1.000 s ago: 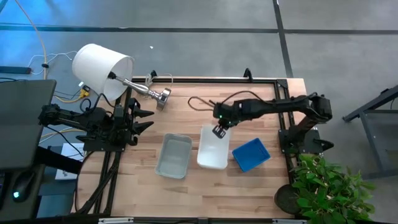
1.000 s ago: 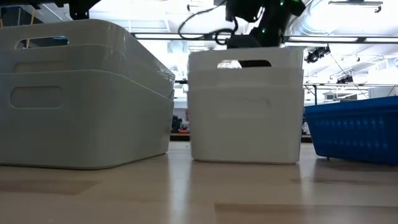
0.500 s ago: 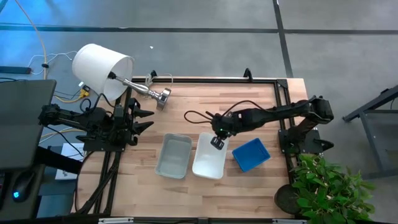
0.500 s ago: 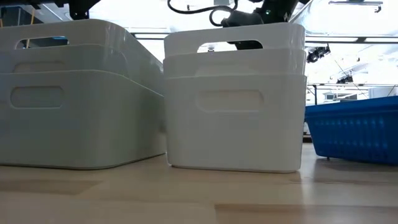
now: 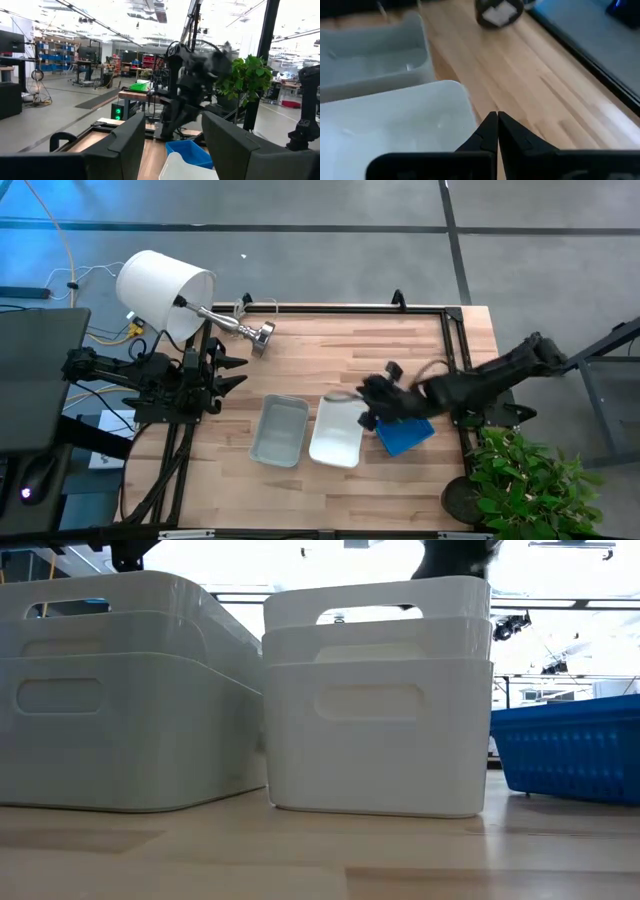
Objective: Stack baskets by color
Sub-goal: Adjust the stack of blue bins
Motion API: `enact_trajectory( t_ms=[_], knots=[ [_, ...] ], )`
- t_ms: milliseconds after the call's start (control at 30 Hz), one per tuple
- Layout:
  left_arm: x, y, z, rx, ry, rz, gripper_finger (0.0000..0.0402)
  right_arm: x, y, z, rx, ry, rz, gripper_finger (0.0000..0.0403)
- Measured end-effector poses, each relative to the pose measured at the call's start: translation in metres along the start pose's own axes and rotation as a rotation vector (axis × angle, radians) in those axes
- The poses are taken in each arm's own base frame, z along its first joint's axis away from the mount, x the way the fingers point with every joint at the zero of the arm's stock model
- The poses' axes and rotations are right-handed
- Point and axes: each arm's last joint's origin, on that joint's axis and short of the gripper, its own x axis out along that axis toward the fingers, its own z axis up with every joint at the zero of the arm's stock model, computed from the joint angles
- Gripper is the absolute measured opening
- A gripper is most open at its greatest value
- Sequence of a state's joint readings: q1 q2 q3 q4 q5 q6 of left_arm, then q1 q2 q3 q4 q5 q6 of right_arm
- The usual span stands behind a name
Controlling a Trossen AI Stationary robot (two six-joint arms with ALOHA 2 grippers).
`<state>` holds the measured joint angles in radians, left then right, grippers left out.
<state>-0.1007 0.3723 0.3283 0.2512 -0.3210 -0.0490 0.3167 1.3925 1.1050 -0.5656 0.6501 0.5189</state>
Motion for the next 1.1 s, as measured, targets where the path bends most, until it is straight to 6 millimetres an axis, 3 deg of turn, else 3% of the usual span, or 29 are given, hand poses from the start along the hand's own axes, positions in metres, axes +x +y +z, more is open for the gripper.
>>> enact_trajectory(
  t_ms=[167,300,433,567,733,1000,1100],
  knots=[
    [0.0,0.0,0.0,-0.001,-0.001,0.0,0.0184,-0.014,0.019,-0.044,0.019,-0.181,0.055,0.0],
    [0.0,0.0,0.0,-0.001,-0.002,0.0,0.0184,-0.022,0.026,-0.063,0.003,-0.371,0.094,0.0],
    [0.0,0.0,0.002,0.002,-0.016,-0.001,0.0184,-0.024,0.02,-0.065,-0.006,-0.53,0.218,0.0],
    [0.0,0.0,0.001,0.038,-0.015,0.001,0.0184,-0.022,0.0,-0.06,0.015,-0.618,0.322,0.0],
    [0.0,0.0,0.001,0.043,-0.014,0.004,0.0184,-0.012,-0.018,-0.062,0.041,-0.588,0.381,0.0],
    [0.0,0.0,0.001,0.079,-0.011,0.004,0.0182,-0.007,-0.021,-0.062,0.033,-0.578,0.387,0.0],
    [0.001,0.0,0.0,0.095,0.002,0.004,0.0162,-0.007,-0.021,-0.062,0.027,-0.571,0.384,0.0]
  ],
)
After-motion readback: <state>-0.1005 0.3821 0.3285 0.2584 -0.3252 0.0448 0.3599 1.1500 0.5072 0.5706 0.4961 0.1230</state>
